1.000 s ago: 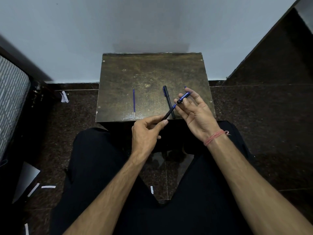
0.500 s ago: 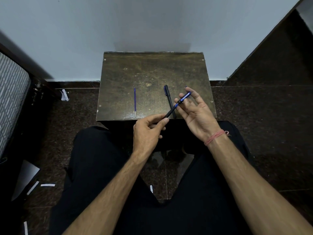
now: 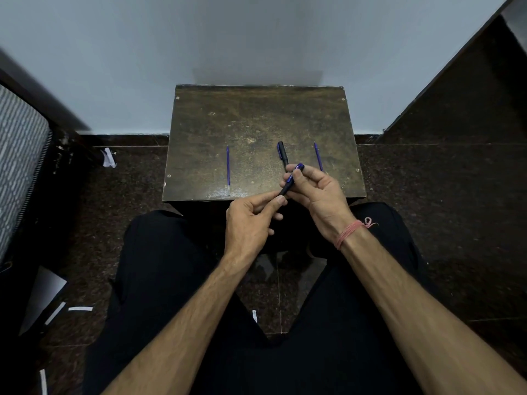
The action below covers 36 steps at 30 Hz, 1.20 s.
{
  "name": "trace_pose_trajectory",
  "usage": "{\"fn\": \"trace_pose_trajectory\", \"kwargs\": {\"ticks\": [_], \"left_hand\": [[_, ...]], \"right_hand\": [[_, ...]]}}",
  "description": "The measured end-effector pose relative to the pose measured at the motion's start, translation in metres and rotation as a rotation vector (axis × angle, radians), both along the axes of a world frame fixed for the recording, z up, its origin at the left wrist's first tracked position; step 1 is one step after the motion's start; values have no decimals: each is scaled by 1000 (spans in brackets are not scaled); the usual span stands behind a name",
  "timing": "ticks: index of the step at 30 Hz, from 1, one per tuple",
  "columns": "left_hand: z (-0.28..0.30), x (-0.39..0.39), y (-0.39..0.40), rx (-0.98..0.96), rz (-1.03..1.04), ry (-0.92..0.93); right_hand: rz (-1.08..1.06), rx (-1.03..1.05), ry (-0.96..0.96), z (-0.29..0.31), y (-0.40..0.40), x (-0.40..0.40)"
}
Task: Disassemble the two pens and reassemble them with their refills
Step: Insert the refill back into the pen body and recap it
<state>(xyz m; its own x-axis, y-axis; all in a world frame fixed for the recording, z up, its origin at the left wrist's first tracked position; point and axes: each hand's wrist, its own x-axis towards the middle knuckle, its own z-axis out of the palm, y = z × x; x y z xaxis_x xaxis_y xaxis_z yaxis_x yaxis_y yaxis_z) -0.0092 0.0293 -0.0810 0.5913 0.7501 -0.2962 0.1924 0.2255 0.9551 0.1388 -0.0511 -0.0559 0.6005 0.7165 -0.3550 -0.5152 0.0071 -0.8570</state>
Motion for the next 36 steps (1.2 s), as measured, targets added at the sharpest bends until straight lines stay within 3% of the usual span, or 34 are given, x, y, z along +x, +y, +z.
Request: {"fn": "trace_pose_trajectory", "kwargs": {"ticks": [5, 11, 19, 24, 30, 33, 36], "left_hand": [[-2, -1, -3, -104, 66, -35], [0, -2, -10, -74, 104, -7], [-11, -3, -15, 224, 7, 209], [-9, 0, -7, 194, 100, 188], [-9, 2, -10, 203, 77, 162], [-6, 3, -12, 235, 49, 176], [-2, 2, -12, 289, 63, 233]], "right_hand": [[19, -25, -79, -4, 2, -6], [78, -101, -153, -5, 9, -4], [-14, -87, -85, -1, 8, 16], [138, -370, -447, -9, 9, -7], [-57, -481, -370, -3, 30, -18], [-108, -620, -701, 5, 46, -14], [-28, -759, -1035, 12, 58, -6]]}}
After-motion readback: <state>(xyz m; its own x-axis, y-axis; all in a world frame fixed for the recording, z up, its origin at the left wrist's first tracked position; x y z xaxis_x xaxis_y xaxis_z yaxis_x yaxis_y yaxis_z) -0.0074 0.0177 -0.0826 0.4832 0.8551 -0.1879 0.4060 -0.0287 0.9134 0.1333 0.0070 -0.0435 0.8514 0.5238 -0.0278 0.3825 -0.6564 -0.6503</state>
